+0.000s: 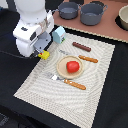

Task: Interact with the objects in diverse but meaningful ways.

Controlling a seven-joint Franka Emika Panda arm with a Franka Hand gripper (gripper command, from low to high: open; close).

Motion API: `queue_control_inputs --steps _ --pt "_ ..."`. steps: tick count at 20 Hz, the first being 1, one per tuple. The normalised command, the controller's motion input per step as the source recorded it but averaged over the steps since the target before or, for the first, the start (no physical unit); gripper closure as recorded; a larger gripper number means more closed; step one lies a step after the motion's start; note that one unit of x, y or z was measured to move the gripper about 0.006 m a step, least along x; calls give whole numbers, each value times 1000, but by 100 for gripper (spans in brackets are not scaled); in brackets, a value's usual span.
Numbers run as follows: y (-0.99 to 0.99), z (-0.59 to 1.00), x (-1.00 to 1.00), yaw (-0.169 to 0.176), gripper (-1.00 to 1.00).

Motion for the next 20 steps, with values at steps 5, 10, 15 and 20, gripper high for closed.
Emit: queue_control_inputs --steps 5,10,15,20 --pt "-150 473 1000 0 -100" --pt "-114 536 998 0 -100" --pt "-61 522 990 0 -100" --pt "14 565 770 21 -100"
